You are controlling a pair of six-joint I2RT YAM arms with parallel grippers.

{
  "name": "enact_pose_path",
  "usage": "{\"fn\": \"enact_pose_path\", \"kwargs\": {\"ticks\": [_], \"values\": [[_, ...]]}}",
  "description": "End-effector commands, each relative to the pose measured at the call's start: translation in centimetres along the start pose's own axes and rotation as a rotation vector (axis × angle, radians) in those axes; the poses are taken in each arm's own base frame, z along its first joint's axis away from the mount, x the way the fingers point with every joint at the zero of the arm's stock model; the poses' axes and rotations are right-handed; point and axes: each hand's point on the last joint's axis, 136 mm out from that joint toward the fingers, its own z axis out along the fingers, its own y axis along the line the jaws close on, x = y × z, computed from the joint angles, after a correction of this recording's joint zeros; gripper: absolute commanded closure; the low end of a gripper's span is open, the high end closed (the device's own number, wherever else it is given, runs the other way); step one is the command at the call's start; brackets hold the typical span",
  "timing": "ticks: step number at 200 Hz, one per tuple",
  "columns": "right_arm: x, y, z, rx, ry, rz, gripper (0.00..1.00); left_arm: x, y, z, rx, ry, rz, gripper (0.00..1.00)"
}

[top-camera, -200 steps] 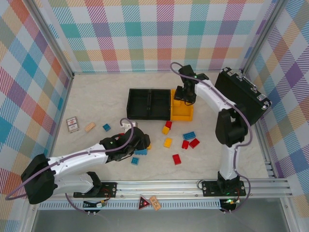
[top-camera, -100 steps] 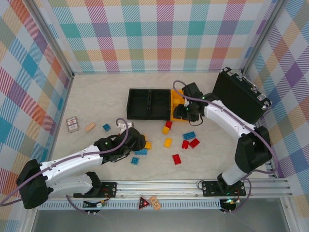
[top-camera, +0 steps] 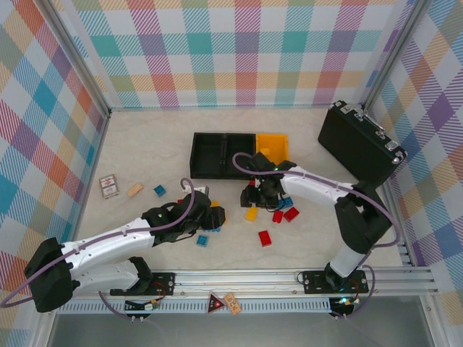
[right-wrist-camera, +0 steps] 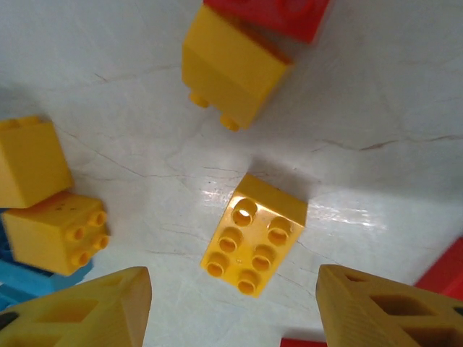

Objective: Sort the legos into containers by color
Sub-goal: Pick up the lego from the center of the table, then place the lego in the container.

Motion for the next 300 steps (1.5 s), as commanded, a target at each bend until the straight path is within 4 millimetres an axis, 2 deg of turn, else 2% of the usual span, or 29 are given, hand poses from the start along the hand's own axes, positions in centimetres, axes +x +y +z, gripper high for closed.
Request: {"fn": "enact_pose_path", "kwargs": {"ticks": [1,35,45,71,94,146,152,180,236,272,300], "values": [[0.2,0.5,1.3,0.011,0.031,0.026,0.38,0.8,-0.3,0.3,0.020,0.014,0.002,0.33],[0.7,-0.1,2.9,0.072,0.069,0.039,0.40,1.2,0.4,0.7,0.010,0.011,-0.021,0.33],[0.8,-0.1,3.2,0.079,0.076,0.040,0.44,1.3,0.6,0.7,0.007,0.011,-0.027,0.33],[0.6,-0.2,3.4,0.100,0.070,0.027,0.60,1.4,0.8,0.9,0.002,0.009,-0.035,0.33],[0.2,0.1,2.4,0.104,0.044,0.009,0.73,1.4,0.8,0.9,0.001,0.008,-0.033,0.33],[-1.1,0.6,-2.2,0.102,-0.053,-0.054,0.75,0.9,0.1,1.0,0.010,0.003,-0.024,0.33],[-1.4,0.5,-2.7,0.103,-0.063,-0.058,0.75,0.3,-0.6,1.0,0.036,-0.015,-0.025,0.33],[-3.6,-0.5,-5.5,0.093,-0.136,-0.047,0.74,-0.7,-2.2,1.5,0.058,-0.019,-0.005,0.33],[-10.5,-3.7,-9.8,0.126,-0.280,0.004,0.73,-2.3,-5.6,2.8,0.110,-0.015,0.020,0.33],[-15.0,-5.9,-10.7,0.174,-0.329,0.040,0.73,-2.6,-6.9,3.5,0.128,0.005,0.028,0.33],[-17.9,-7.2,-9.6,0.214,-0.320,0.055,0.72,-2.5,-7.0,3.6,0.127,0.012,0.027,0.33]]}}
